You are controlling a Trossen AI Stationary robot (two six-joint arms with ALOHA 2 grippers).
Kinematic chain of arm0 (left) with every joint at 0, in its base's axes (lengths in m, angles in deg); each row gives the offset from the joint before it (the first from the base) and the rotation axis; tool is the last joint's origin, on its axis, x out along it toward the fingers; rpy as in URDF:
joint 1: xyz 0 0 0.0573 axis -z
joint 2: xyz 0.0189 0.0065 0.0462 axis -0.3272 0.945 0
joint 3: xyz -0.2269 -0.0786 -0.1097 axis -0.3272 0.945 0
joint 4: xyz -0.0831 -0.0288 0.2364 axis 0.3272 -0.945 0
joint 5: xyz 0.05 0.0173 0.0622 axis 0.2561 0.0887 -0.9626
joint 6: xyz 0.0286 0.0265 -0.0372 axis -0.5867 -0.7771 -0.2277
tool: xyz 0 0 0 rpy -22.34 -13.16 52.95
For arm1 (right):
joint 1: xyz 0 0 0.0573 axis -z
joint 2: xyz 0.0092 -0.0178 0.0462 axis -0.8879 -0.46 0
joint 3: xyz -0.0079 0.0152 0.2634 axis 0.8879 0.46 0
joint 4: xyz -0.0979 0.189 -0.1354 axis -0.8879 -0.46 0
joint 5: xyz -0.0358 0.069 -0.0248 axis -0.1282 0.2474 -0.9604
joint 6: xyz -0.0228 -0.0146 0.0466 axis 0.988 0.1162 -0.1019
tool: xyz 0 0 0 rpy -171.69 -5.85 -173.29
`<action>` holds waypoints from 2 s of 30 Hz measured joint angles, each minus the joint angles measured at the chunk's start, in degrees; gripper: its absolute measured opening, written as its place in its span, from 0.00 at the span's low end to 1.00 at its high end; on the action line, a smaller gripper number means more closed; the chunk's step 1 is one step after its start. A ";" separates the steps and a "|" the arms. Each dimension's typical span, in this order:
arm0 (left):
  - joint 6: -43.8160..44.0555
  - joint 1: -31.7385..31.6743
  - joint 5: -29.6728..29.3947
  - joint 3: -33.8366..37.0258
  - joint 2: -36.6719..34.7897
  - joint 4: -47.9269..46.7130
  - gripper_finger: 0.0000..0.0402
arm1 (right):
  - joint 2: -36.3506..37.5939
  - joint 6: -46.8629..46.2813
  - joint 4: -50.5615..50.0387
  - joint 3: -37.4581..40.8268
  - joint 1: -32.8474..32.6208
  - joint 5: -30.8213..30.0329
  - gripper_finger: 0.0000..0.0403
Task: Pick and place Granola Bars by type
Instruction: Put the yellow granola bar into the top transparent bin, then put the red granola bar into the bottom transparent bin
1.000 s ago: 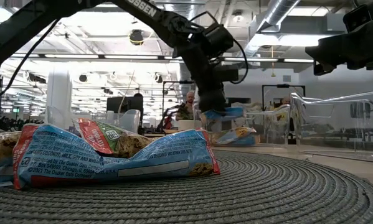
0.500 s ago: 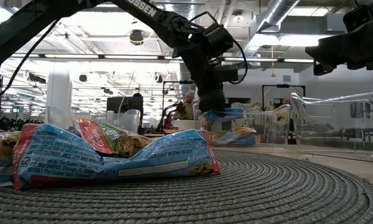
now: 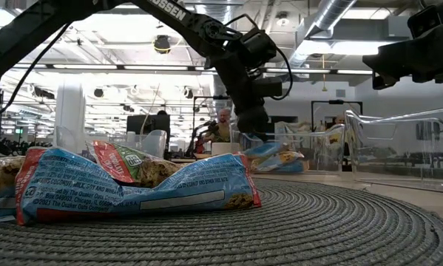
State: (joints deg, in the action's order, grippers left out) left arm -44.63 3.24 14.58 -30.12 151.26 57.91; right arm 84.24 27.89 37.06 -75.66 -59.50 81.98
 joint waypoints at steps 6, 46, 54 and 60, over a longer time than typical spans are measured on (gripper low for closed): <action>4.13 0.11 -0.04 0.00 0.00 -0.04 0.41 | 0.00 0.00 -0.01 0.00 -0.01 0.00 0.33; 16.19 14.93 14.79 27.05 -24.97 4.60 0.41 | 0.01 0.00 0.00 -0.02 0.00 0.00 0.33; 23.84 20.80 14.06 52.73 -44.49 12.16 0.41 | 0.02 0.00 0.03 -0.01 -0.02 0.00 0.33; 26.73 24.83 13.95 65.41 -56.62 13.83 0.41 | -0.10 0.00 -0.05 0.00 0.00 -0.02 0.33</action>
State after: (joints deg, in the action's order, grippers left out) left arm -17.90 28.07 28.53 35.29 94.65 71.74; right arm 84.14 27.89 37.01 -75.65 -59.50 81.95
